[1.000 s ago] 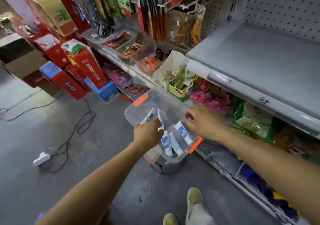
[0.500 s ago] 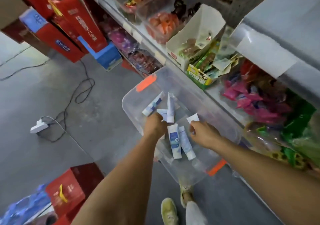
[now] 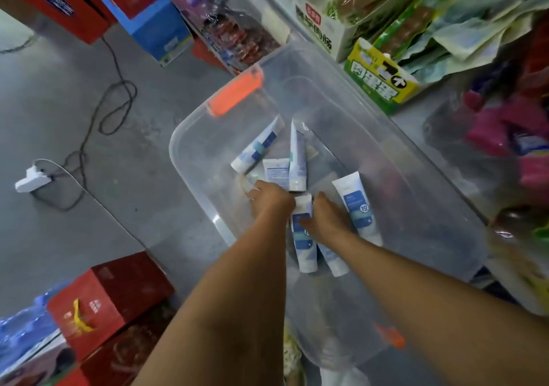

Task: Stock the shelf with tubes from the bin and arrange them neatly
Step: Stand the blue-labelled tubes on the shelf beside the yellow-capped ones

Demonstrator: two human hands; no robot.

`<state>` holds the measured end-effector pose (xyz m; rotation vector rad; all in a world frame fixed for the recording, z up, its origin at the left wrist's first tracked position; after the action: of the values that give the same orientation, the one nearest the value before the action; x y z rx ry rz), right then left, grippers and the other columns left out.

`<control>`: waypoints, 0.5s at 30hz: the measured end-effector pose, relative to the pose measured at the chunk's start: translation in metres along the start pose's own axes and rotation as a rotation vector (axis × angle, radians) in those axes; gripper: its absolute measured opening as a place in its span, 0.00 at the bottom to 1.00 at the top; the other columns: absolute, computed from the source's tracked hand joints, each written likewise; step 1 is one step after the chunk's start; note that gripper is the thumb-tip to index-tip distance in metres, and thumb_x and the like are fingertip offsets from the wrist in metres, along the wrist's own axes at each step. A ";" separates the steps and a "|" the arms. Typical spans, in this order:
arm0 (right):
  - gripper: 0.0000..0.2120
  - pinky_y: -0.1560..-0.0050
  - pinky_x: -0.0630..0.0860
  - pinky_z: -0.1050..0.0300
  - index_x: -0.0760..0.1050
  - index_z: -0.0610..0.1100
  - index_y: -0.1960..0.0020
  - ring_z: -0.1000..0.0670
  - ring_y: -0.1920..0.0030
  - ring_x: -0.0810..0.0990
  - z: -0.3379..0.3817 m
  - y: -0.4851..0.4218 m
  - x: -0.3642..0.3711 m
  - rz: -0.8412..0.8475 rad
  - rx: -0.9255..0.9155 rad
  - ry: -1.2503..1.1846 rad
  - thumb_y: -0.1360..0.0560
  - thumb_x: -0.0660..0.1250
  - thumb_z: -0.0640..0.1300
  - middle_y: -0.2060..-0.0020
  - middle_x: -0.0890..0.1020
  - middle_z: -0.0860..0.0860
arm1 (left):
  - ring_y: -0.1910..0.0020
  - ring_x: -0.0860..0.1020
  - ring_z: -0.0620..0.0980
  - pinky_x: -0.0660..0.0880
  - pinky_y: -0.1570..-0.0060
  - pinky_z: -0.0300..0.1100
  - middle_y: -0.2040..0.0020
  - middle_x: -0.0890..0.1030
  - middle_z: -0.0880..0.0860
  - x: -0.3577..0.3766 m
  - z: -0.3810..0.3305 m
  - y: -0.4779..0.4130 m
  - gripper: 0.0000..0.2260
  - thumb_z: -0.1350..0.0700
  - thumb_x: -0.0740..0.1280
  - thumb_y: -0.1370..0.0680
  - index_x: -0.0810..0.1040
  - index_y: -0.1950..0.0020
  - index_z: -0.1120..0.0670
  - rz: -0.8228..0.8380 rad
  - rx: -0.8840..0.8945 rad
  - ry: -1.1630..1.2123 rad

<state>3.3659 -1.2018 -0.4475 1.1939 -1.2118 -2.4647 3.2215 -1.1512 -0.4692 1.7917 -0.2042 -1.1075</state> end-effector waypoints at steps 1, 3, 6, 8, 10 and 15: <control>0.15 0.51 0.75 0.51 0.70 0.43 0.43 0.41 0.47 0.79 0.001 -0.002 0.002 -0.013 0.001 -0.009 0.26 0.68 0.48 0.45 0.79 0.45 | 0.28 0.64 0.61 0.63 0.31 0.53 0.26 0.62 0.61 0.001 -0.002 -0.001 0.33 0.51 0.65 0.23 0.52 0.24 0.59 -0.002 0.024 -0.054; 0.12 0.50 0.77 0.50 0.74 0.44 0.44 0.42 0.49 0.80 0.002 -0.005 0.006 -0.007 -0.009 -0.036 0.25 0.67 0.47 0.46 0.81 0.46 | 0.32 0.69 0.61 0.66 0.34 0.52 0.30 0.69 0.60 0.003 -0.008 -0.003 0.30 0.48 0.65 0.24 0.58 0.27 0.59 -0.002 0.084 -0.105; 0.11 0.47 0.79 0.47 0.77 0.44 0.44 0.42 0.49 0.81 -0.001 -0.005 0.011 0.046 0.018 -0.095 0.25 0.65 0.47 0.47 0.82 0.45 | 0.35 0.73 0.60 0.71 0.35 0.52 0.34 0.73 0.59 0.000 -0.009 0.000 0.28 0.46 0.67 0.25 0.67 0.31 0.59 0.026 0.111 -0.048; 0.11 0.45 0.78 0.46 0.76 0.43 0.44 0.41 0.47 0.80 -0.008 0.000 0.004 0.036 0.061 -0.153 0.24 0.64 0.46 0.45 0.81 0.44 | 0.37 0.74 0.60 0.73 0.37 0.53 0.35 0.73 0.60 -0.007 -0.007 0.005 0.27 0.47 0.68 0.26 0.68 0.31 0.59 0.039 0.096 0.087; 0.08 0.47 0.77 0.48 0.72 0.42 0.47 0.40 0.47 0.80 -0.015 0.009 -0.008 -0.014 0.091 -0.229 0.25 0.65 0.43 0.45 0.80 0.43 | 0.39 0.76 0.61 0.76 0.40 0.54 0.36 0.74 0.61 -0.017 -0.005 0.014 0.27 0.50 0.70 0.26 0.67 0.32 0.60 0.044 0.076 0.245; 0.05 0.55 0.71 0.56 0.71 0.42 0.52 0.41 0.49 0.79 -0.011 0.035 -0.053 -0.122 0.032 -0.382 0.27 0.65 0.38 0.49 0.81 0.41 | 0.47 0.80 0.60 0.79 0.58 0.47 0.44 0.79 0.61 -0.040 -0.009 0.058 0.22 0.52 0.71 0.26 0.71 0.37 0.61 0.060 0.200 0.325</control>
<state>3.4022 -1.2088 -0.3948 0.8488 -1.3028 -2.8687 3.2245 -1.1518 -0.3988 2.1010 -0.1756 -0.7608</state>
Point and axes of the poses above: each hand's wrist, its own y-axis away from the middle knuckle, its own x-axis out of the palm, z = x × y, the point moved 10 cm from there along -y, towards the middle knuckle
